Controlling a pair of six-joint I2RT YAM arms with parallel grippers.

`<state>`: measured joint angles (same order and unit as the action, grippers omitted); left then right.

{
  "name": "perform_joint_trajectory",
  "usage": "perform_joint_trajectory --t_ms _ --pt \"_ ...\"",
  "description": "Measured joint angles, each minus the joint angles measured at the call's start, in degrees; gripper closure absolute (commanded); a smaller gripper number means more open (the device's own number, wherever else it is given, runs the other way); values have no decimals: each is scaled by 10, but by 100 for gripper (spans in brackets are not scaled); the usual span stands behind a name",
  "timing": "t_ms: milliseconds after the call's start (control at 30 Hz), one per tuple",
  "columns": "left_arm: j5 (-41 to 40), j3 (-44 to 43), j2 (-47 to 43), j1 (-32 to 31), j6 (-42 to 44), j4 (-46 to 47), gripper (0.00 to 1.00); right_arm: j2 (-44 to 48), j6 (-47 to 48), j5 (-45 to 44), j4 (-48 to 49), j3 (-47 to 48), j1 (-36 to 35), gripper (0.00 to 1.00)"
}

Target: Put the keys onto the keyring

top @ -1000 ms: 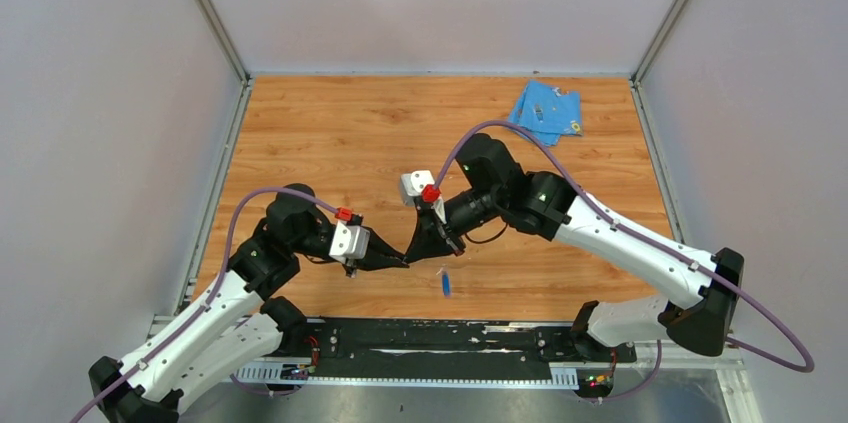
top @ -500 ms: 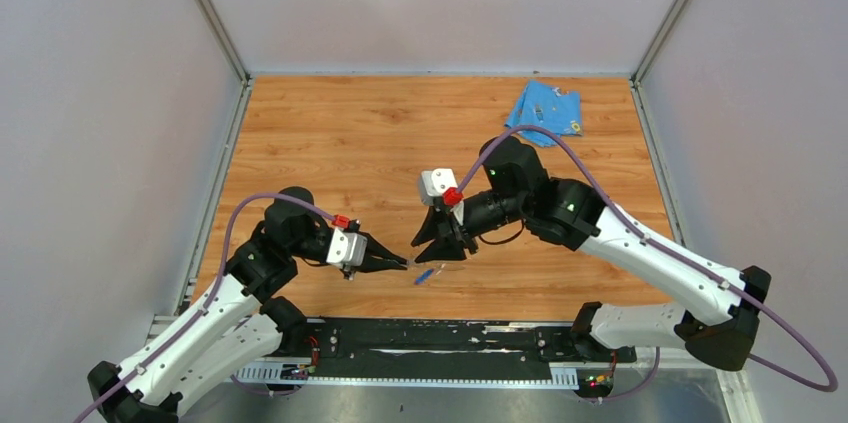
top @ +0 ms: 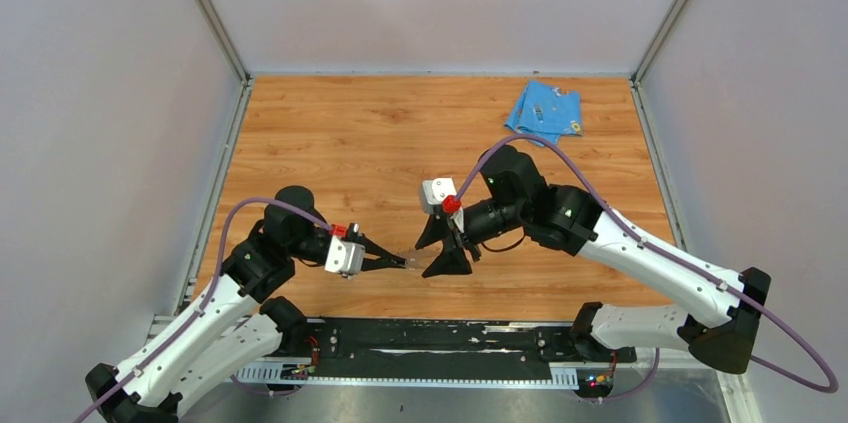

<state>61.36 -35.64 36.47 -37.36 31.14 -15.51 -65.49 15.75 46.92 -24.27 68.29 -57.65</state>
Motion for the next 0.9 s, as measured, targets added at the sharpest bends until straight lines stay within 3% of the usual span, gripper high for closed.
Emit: perform_joint_trajectory --t_ms 133,267,333,400,533,667,800,900 --pt "-1 -3 -1 0 4 -1 100 0 -3 -1 0 -12 0 44" --pt "-3 -9 -3 0 11 0 100 -6 -12 -11 3 -14 0 30" --pt "-8 -9 -5 0 15 1 100 -8 -19 -14 4 -15 0 30" --pt "-16 -9 -6 0 15 2 100 -8 -24 -17 13 -22 0 37" --pt "-30 -9 -6 0 5 17 100 -8 -35 -24 35 -41 0 76" --pt "-37 -9 -6 0 -24 21 100 -6 -42 -45 58 -45 -1 93" --pt "-52 -9 -5 1 -50 22 100 5 -41 -75 81 -57 -5 100" --pt "-55 -9 -3 0 -61 23 80 17 -40 -101 90 -67 -14 100"
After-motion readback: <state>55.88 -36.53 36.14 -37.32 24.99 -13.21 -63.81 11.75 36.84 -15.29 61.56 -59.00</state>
